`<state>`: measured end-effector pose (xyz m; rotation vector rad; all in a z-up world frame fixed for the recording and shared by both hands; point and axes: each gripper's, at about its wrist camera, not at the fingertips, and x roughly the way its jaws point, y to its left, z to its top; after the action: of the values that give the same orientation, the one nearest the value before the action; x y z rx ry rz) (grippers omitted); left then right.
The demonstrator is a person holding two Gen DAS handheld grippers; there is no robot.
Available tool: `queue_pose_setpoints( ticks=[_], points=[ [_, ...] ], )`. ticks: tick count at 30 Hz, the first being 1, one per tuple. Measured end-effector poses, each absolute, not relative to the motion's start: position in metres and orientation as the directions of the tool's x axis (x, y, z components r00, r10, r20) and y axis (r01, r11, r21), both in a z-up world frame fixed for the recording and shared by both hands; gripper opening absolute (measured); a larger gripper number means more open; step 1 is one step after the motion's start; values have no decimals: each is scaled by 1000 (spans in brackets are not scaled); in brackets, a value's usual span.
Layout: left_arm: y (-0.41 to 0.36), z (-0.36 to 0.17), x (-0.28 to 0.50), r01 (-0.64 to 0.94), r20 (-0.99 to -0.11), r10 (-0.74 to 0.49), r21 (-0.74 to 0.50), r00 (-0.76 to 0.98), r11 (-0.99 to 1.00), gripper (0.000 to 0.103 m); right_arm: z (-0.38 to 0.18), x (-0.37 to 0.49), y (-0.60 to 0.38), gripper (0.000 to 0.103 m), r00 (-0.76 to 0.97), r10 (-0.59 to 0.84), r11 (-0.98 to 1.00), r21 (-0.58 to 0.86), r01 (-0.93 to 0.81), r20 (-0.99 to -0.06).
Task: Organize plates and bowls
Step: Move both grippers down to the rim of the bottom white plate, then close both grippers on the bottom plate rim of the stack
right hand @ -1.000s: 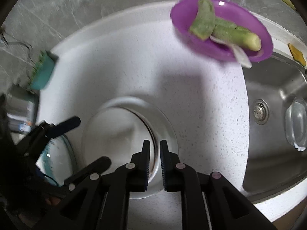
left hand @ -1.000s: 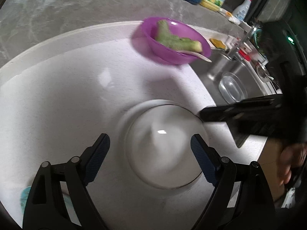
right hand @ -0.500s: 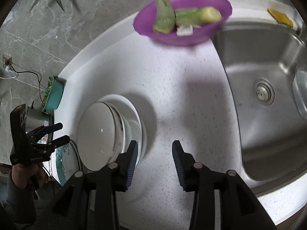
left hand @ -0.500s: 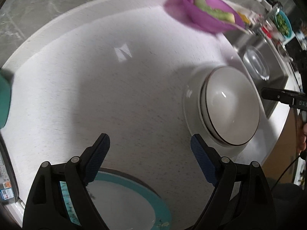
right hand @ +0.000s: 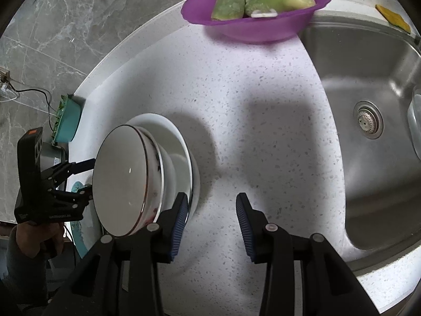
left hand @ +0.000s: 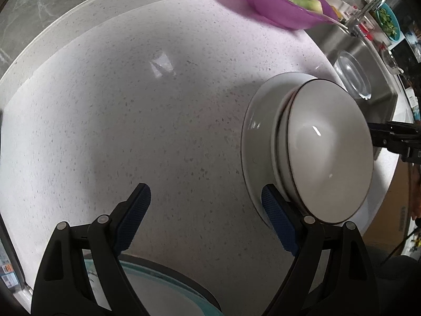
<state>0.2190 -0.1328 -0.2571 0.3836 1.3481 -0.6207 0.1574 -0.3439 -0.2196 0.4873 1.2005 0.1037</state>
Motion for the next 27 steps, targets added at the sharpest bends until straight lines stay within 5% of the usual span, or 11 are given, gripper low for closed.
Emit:
queue_pose_setpoints(
  ticks=[27],
  points=[
    [-176,-278,232,683,-974,-196,-66,114,727,88,-252,175,-317,36,371,296,925,361,118,-880]
  ],
)
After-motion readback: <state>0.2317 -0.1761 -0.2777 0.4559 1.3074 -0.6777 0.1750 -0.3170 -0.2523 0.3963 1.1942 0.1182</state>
